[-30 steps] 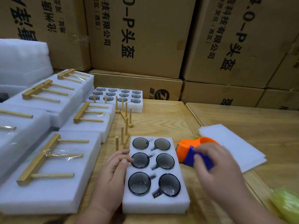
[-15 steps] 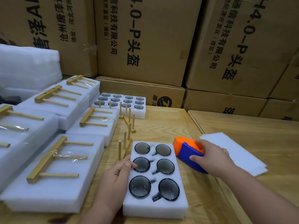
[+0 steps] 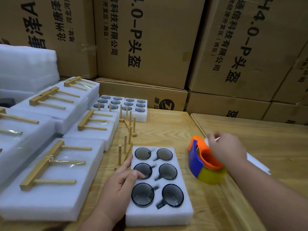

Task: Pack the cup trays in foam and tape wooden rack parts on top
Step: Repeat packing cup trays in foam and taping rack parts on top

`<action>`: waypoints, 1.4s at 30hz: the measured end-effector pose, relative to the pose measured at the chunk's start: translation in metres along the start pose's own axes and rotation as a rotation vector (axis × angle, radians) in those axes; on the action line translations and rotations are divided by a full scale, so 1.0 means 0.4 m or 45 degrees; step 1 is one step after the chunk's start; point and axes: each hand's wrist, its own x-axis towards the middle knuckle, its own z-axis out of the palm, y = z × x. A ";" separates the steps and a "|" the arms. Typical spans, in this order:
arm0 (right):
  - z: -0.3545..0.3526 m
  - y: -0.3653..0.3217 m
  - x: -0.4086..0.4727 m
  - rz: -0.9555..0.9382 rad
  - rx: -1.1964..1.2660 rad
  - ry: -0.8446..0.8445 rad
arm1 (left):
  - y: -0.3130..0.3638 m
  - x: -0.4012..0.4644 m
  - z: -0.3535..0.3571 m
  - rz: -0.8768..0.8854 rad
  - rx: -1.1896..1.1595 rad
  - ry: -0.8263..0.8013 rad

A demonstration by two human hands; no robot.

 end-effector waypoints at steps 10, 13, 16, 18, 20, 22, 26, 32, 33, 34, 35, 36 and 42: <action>0.026 0.264 0.031 0.244 -0.280 -0.655 | 0.004 0.002 0.005 0.001 -0.011 0.043; 0.006 0.238 0.005 0.024 -0.350 -0.556 | 0.005 0.001 0.003 -0.015 -0.022 0.038; -0.015 0.227 0.005 -0.055 -0.229 -0.519 | 0.007 -0.001 0.002 -0.020 -0.011 0.042; -0.018 0.240 0.015 0.026 -0.396 -0.608 | 0.009 -0.002 0.002 -0.019 -0.004 0.046; -0.015 0.258 0.028 0.035 -0.437 -0.571 | 0.013 -0.002 0.003 -0.019 -0.009 0.047; -0.029 0.248 0.030 0.001 -0.456 -0.511 | 0.013 -0.002 0.003 -0.017 -0.011 0.048; -0.055 0.217 0.043 -0.060 -0.544 -0.374 | 0.009 -0.002 0.002 -0.013 0.000 0.049; -0.157 0.123 0.065 -0.058 -0.533 0.050 | -0.001 0.001 0.000 -0.022 0.014 0.029; -0.172 0.103 0.064 -0.103 -0.447 0.158 | -0.001 0.001 0.000 -0.022 0.008 0.031; -0.187 0.081 0.060 -0.174 -0.343 0.249 | -0.001 0.001 0.001 -0.022 0.002 0.034; -0.202 0.056 0.051 -0.253 -0.235 0.304 | 0.000 0.001 0.001 -0.022 -0.002 0.039; -0.214 0.031 0.040 -0.331 -0.114 0.324 | 0.001 0.001 0.001 -0.023 -0.005 0.045; -0.244 -0.119 -0.051 -0.256 0.823 0.106 | 0.007 0.002 0.001 -0.030 -0.029 0.056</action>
